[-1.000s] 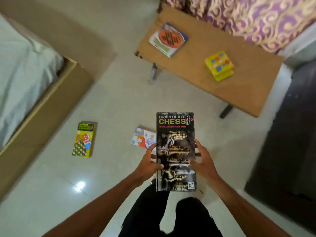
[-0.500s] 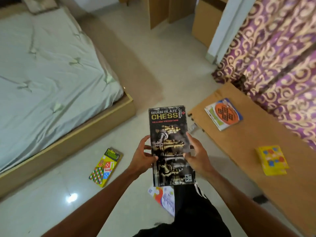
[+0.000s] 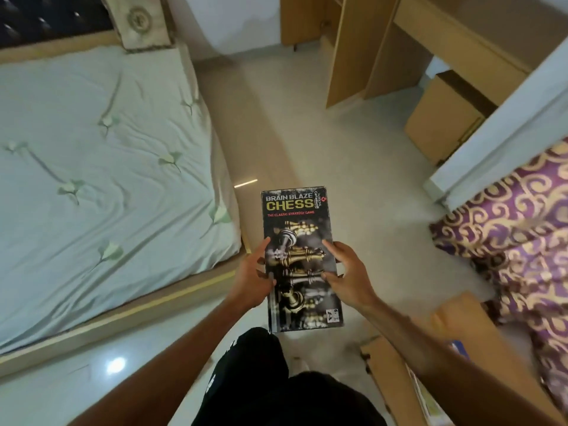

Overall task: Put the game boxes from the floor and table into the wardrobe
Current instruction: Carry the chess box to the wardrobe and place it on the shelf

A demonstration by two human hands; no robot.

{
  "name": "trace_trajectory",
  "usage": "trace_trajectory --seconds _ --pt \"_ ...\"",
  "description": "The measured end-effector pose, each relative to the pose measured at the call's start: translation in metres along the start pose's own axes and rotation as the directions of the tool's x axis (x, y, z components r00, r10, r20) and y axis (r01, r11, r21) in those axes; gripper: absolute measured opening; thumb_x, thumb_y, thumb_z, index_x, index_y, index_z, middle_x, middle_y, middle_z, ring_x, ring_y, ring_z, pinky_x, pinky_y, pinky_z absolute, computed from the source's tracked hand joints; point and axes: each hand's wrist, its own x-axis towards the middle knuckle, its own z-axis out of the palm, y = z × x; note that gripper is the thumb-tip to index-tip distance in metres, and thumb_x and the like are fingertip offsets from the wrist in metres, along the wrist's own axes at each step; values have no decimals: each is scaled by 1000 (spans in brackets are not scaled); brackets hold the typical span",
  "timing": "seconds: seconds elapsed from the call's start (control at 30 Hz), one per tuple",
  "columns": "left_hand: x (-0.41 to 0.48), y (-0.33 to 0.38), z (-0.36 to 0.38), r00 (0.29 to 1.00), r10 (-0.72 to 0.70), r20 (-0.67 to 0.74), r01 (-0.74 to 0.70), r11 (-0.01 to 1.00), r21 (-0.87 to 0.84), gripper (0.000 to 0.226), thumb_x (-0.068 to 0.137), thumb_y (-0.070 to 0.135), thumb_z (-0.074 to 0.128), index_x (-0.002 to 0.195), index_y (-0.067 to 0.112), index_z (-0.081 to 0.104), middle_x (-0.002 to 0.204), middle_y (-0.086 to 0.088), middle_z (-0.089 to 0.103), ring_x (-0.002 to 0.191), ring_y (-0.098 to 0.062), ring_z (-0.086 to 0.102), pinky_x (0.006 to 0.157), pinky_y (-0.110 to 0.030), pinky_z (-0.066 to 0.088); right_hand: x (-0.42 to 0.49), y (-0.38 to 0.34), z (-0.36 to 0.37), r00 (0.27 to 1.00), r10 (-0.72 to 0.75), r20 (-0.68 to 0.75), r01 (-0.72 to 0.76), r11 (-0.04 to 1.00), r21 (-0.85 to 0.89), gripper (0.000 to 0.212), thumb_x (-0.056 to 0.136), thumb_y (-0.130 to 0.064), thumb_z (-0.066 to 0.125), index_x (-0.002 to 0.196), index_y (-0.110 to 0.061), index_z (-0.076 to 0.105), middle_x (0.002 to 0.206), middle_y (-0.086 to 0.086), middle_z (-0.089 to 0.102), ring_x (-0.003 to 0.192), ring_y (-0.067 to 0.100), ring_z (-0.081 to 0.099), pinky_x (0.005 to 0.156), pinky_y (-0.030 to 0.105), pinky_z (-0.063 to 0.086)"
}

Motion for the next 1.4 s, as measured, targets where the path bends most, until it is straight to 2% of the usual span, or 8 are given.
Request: trace_trajectory --seconds 0.1,0.27,0.47,0.7,0.9,1.03,1.17,1.4 --pt "76 31 -18 998 20 -55 -21 1000 0 83 78 -12 64 143 32 37 104 5 58 84 -24 65 46 -16 48 90 -8 -7 999 -29 14 29 1000 4 72 75 0 75 138 -19 48 132 -7 48 127 9 44 110 25 34" --pt "208 70 -47 997 65 -46 -64 998 13 88 74 -6 69 147 28 35 115 12 50 94 -25 68 68 -37 62 233 -21 -20 998 -65 20 66 997 -28 70 76 0 74 138 -20 50 133 -5 49 124 6 44 109 24 35" --pt "362 125 -75 994 105 36 -109 984 138 98 63 30 78 146 43 27 135 1 49 99 -26 67 66 -33 63 387 -33 -53 998 -60 -14 59 996 -64 64 79 -7 73 138 -18 50 129 -7 49 119 3 41 104 32 41" --pt "559 205 -93 991 134 -15 -129 976 175 92 75 5 75 150 28 26 136 -3 41 103 -31 64 68 -26 61 593 -22 -89 999 -11 -36 9 999 -48 65 80 -1 67 139 -22 48 144 3 45 128 6 36 109 27 28" --pt "711 291 -123 990 115 -78 -108 990 89 94 68 15 78 146 35 31 135 -1 44 107 -31 62 70 -38 63 781 -37 -131 999 -10 40 11 999 -45 65 82 -5 68 139 -26 46 143 -3 42 128 6 35 110 27 30" --pt "811 336 -153 989 92 -114 -88 996 33 94 69 3 78 147 28 33 135 -3 44 102 -35 65 65 -38 63 905 -50 -146 996 -46 82 53 995 -86 65 81 -8 69 139 -27 46 145 2 42 134 18 37 112 31 31" --pt "911 364 -187 986 110 -121 -105 993 50 95 62 19 79 145 35 35 134 -2 47 104 -34 64 64 -42 63 1020 -63 -148 990 -87 115 99 989 -106 68 80 -8 70 141 -25 45 143 1 43 131 16 38 109 27 30" --pt "1120 431 -266 989 115 -91 -108 991 78 92 71 12 81 147 32 33 136 1 43 108 -32 62 73 -42 62 1236 -84 -134 998 -49 49 53 993 -103 66 84 -9 67 142 -27 42 146 0 39 134 16 35 112 32 33"
